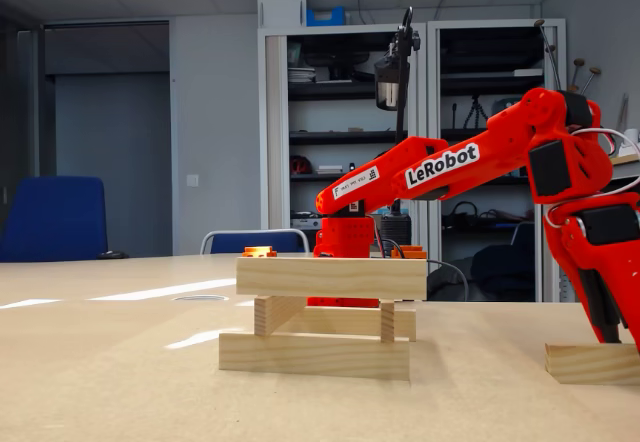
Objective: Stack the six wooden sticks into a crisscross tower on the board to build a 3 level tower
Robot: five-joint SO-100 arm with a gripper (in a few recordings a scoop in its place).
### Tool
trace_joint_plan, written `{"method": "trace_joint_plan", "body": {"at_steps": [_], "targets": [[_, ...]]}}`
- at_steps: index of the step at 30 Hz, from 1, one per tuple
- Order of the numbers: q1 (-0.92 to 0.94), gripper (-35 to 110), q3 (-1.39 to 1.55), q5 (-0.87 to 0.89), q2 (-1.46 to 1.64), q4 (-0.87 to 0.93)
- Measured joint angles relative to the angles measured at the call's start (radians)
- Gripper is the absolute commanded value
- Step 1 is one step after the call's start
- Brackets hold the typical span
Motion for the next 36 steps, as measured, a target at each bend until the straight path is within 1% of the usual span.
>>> {"method": "trace_joint_plan", "body": {"at_steps": [11,18,23,25,32,36], "targets": [[0.003,32,-0.086,0.041,-0.074,-0.002],[0.003,32,-0.091,0.052,-0.074,0.000],[0.009,35,-0.091,0.052,-0.074,0.006],[0.006,32,-0.101,0.052,-0.074,0.006],[0.018,11,-0.098,0.043,-0.077,-0.015],[0.014,5,-0.098,0.067,-0.077,-0.008]]}}
